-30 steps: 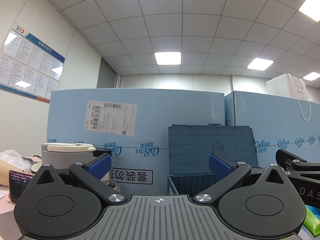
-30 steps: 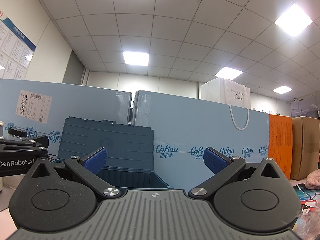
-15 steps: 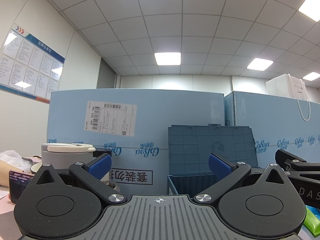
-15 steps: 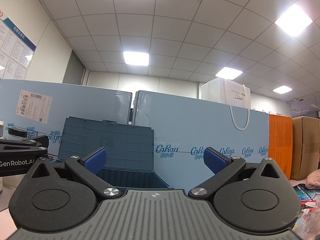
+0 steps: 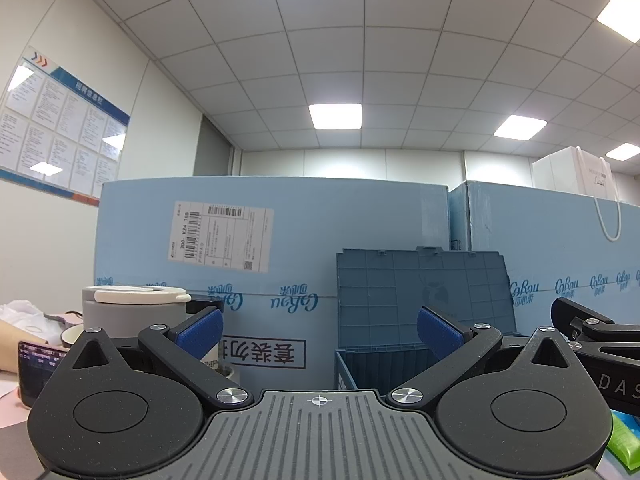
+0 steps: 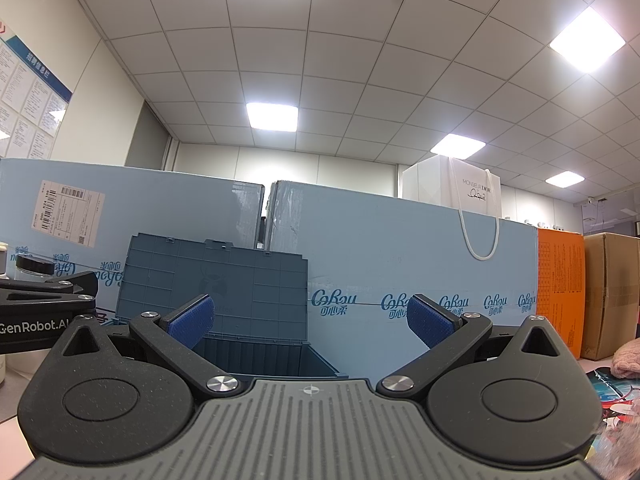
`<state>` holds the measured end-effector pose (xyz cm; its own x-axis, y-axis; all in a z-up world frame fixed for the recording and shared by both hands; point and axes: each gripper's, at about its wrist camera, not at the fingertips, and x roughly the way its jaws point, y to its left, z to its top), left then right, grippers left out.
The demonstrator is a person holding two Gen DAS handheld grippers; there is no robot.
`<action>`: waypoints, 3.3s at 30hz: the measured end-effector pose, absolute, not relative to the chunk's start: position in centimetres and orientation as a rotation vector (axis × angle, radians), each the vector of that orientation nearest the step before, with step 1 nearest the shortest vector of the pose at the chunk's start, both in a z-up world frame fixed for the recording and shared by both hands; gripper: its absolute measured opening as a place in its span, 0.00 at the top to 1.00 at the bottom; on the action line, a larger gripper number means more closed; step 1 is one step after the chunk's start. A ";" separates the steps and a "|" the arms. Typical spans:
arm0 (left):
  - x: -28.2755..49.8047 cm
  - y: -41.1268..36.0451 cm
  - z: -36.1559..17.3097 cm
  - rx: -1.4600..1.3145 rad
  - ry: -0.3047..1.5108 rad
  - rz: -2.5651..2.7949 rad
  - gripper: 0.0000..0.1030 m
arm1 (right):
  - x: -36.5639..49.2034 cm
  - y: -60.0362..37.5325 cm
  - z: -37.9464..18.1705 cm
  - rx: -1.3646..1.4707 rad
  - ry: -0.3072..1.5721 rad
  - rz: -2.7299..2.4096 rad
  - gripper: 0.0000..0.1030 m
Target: Organize rigid objects
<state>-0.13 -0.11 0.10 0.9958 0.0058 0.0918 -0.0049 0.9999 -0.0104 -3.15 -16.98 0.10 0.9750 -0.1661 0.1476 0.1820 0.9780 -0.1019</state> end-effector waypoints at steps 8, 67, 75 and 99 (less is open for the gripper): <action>-0.1 -0.1 0.1 -0.010 -0.092 0.005 0.00 | -3.1 -17.0 0.1 -0.116 -0.139 -0.176 0.00; -3.3 -0.7 3.9 -0.042 -0.062 -0.139 0.00 | -9.7 -22.3 5.0 0.029 -0.155 -0.208 0.00; -2.5 -3.1 4.6 -0.052 0.099 -0.312 0.00 | -12.9 -27.5 6.3 0.079 -0.046 -0.300 0.00; 6.0 -4.6 3.6 -0.432 0.680 -0.625 0.00 | -5.1 -29.2 -1.2 0.207 0.548 -0.167 0.24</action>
